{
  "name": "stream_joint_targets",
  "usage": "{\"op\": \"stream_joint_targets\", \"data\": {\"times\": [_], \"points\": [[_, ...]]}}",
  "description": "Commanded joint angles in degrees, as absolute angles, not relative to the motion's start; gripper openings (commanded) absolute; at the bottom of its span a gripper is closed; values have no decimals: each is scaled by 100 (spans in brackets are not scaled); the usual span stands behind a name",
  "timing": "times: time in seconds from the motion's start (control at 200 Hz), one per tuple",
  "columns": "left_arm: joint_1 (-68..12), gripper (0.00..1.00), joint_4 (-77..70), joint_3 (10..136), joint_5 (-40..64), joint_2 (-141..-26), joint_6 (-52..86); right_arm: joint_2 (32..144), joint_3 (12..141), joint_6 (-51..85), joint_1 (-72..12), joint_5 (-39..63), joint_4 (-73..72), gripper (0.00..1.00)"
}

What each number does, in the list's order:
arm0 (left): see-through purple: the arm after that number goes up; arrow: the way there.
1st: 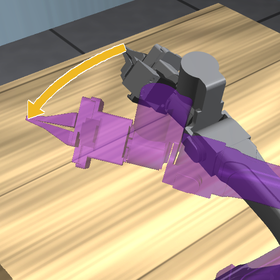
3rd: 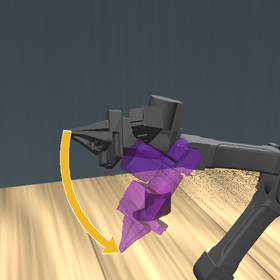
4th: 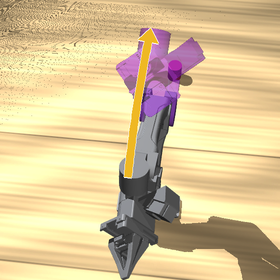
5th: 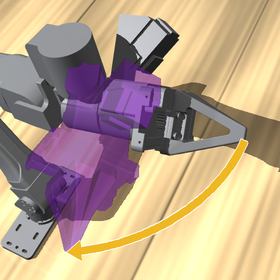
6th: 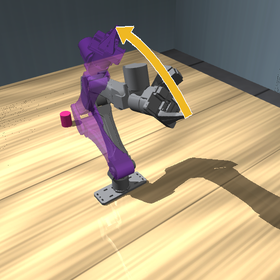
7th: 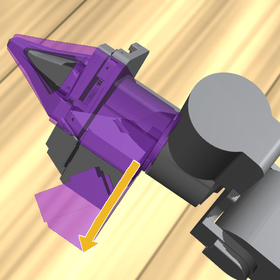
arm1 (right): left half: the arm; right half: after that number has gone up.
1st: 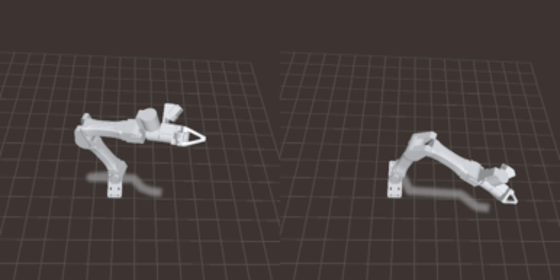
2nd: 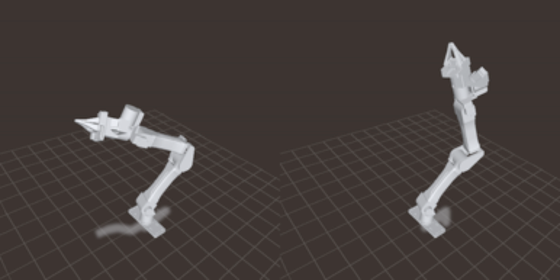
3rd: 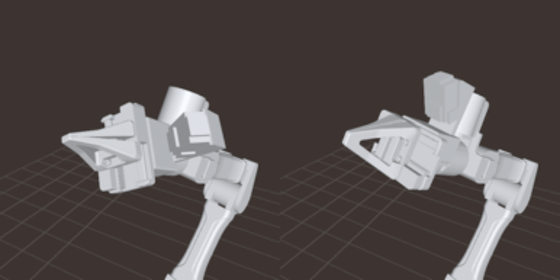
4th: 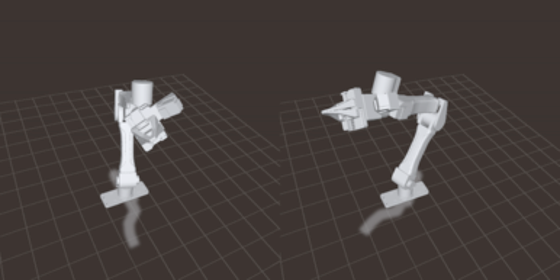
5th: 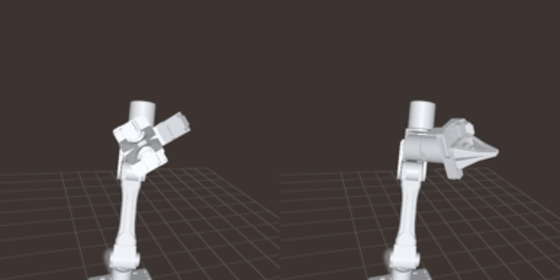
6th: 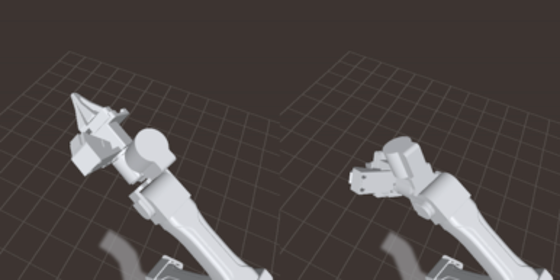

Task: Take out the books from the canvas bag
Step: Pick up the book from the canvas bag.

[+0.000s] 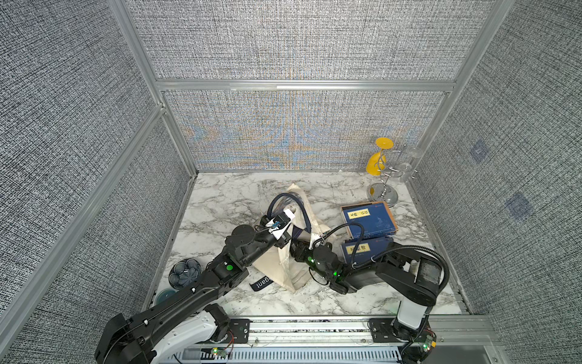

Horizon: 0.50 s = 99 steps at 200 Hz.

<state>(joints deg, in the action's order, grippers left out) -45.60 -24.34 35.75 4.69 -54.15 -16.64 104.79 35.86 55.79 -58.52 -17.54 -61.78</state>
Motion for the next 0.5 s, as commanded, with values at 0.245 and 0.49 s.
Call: {"op": "stream_joint_targets", "data": {"times": [0.245,0.49], "points": [[-4554,0,-2941,3507,743,-5313,-1617,10804,3919,5572,-5775,-1228,-6794,47],[-4557,0,-3010,3480,780,-5257,-1608,10678,4138,5651,-5722,-589,-6641,45]]}}
